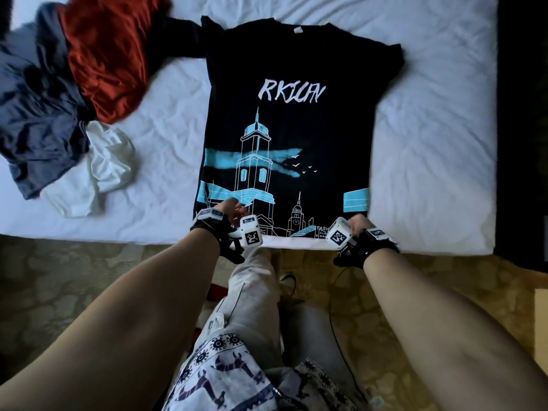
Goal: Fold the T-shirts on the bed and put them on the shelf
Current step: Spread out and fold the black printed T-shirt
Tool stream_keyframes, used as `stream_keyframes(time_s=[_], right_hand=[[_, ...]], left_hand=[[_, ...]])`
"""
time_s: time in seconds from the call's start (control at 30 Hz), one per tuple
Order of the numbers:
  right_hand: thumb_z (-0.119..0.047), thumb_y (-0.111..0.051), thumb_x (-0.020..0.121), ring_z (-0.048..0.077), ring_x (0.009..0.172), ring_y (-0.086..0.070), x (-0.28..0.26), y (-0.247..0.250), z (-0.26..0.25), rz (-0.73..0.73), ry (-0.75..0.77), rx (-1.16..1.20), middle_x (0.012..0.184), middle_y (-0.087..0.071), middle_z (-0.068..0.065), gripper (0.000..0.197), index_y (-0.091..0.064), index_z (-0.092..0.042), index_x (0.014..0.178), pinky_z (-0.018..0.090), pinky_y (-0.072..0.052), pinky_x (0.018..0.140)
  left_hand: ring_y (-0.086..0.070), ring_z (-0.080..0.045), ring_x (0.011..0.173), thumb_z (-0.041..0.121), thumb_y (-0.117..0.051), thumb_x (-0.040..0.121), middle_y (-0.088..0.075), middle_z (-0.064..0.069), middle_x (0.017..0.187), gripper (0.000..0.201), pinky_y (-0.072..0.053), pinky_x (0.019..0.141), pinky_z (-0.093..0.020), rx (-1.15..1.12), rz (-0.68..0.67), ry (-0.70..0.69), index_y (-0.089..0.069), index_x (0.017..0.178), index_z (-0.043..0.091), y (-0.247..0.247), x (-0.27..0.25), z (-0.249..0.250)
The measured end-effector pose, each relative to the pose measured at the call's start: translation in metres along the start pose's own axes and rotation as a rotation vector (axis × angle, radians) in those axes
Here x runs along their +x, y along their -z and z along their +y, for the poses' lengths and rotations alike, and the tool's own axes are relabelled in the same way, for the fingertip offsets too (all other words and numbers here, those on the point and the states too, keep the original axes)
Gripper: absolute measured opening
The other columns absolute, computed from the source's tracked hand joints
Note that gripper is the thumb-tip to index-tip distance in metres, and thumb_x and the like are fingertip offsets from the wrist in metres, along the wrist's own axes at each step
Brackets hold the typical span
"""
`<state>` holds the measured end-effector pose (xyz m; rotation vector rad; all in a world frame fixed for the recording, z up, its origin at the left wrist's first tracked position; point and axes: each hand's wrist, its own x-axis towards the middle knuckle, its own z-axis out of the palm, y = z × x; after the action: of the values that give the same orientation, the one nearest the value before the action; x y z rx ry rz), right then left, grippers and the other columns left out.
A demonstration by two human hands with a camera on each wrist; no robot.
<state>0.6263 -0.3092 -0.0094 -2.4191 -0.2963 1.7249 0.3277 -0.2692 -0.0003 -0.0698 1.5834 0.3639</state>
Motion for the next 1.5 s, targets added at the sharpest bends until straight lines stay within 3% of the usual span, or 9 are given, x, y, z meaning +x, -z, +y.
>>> stream_keyframes(time_s=[0.17, 0.37, 0.63, 0.93, 1.07, 1.27, 1.37, 1.43, 1.5], right_hand=[[-0.005, -0.029, 0.101, 0.014, 0.057, -0.035, -0.004, 0.008, -0.049, 0.030, -0.022, 0.386, 0.067, -0.029, 0.006, 0.037, -0.030, -0.010, 0.064, 0.022, -0.036, 0.047], [-0.015, -0.045, 0.096, 0.013, 0.067, -0.057, 0.002, 0.031, -0.113, 0.008, -0.020, 0.568, 0.078, -0.056, 0.000, 0.021, -0.051, -0.009, 0.077, 0.027, -0.044, 0.052], [-0.016, -0.049, 0.095, 0.009, 0.068, -0.061, 0.019, 0.062, -0.186, 0.062, 0.057, 0.595, 0.081, -0.061, -0.002, 0.017, -0.054, -0.012, 0.080, 0.023, -0.045, 0.051], [-0.014, -0.053, 0.092, 0.015, 0.060, -0.050, 0.073, 0.107, -0.248, 0.066, 0.068, 0.659, 0.071, -0.054, 0.003, 0.022, -0.052, -0.011, 0.071, 0.024, -0.036, 0.055], [-0.016, -0.052, 0.094, 0.014, 0.062, -0.053, 0.104, 0.120, -0.275, 0.033, 0.074, 0.637, 0.074, -0.057, 0.000, 0.019, -0.055, -0.012, 0.076, 0.019, -0.044, 0.047], [-0.016, -0.048, 0.093, 0.015, 0.077, -0.057, 0.168, 0.140, -0.311, 0.007, 0.201, 0.370, 0.080, -0.052, -0.004, 0.019, -0.050, -0.023, 0.076, 0.031, -0.055, 0.071], [-0.020, -0.052, 0.088, 0.020, 0.081, -0.053, 0.193, 0.152, -0.334, 0.085, 0.294, 0.140, 0.080, -0.051, 0.002, 0.022, -0.044, -0.024, 0.068, 0.042, -0.053, 0.089], [-0.030, -0.056, 0.070, 0.025, 0.074, -0.052, 0.219, 0.160, -0.347, 0.181, 0.376, 0.076, 0.076, -0.054, 0.013, 0.018, -0.048, -0.017, 0.060, 0.047, -0.052, 0.076], [-0.039, -0.059, 0.055, 0.028, 0.073, -0.058, 0.269, 0.164, -0.351, 0.156, 0.441, 0.093, 0.073, -0.060, 0.012, 0.027, -0.058, -0.013, 0.064, 0.047, -0.050, 0.070]], left_hand=[[-0.048, -0.017, 0.041, 0.013, -0.034, 0.095, -0.044, 0.002, 0.044, 0.034, -0.034, 0.056, -0.024, 0.023, -0.059, -0.108, -0.034, 0.061, 0.017, -0.041, -0.023, 0.049], [-0.050, -0.016, 0.058, 0.007, -0.040, 0.093, -0.052, 0.000, 0.058, 0.024, -0.042, 0.056, -0.028, 0.059, -0.076, -0.158, -0.047, 0.070, 0.010, -0.091, -0.033, 0.120], [-0.040, -0.013, 0.043, 0.013, -0.043, 0.096, -0.045, 0.000, 0.053, 0.035, -0.032, 0.043, -0.020, 0.188, -0.140, -0.187, -0.042, 0.061, 0.012, -0.160, -0.011, 0.186], [-0.054, -0.016, 0.056, 0.018, -0.042, 0.097, -0.057, -0.003, 0.072, 0.027, -0.048, 0.052, -0.027, 0.413, -0.113, -0.287, -0.058, 0.112, 0.003, -0.243, 0.020, 0.248], [-0.048, -0.016, 0.051, 0.012, -0.043, 0.096, -0.050, -0.003, 0.068, 0.023, -0.041, 0.045, -0.021, 0.462, -0.059, -0.339, -0.051, 0.075, 0.013, -0.279, 0.039, 0.269], [-0.041, -0.016, 0.047, 0.007, -0.040, 0.097, -0.041, -0.005, 0.063, 0.026, -0.035, 0.041, -0.015, 0.578, -0.001, -0.412, -0.045, 0.073, 0.014, -0.327, 0.078, 0.286], [-0.064, -0.027, 0.070, 0.018, -0.049, 0.090, -0.062, -0.010, 0.080, 0.017, -0.059, 0.068, -0.037, 0.733, 0.112, -0.462, -0.053, 0.074, 0.019, -0.339, 0.106, 0.289], [-0.069, -0.036, 0.090, 0.027, -0.051, 0.079, -0.070, -0.016, 0.093, 0.017, -0.057, 0.084, -0.050, 0.785, 0.153, -0.480, -0.064, 0.082, 0.016, -0.343, 0.141, 0.292], [-0.068, -0.043, 0.089, 0.033, -0.048, 0.068, -0.070, -0.022, 0.093, 0.022, -0.056, 0.080, -0.057, 0.794, 0.188, -0.501, -0.065, 0.076, 0.023, -0.349, 0.172, 0.294]])
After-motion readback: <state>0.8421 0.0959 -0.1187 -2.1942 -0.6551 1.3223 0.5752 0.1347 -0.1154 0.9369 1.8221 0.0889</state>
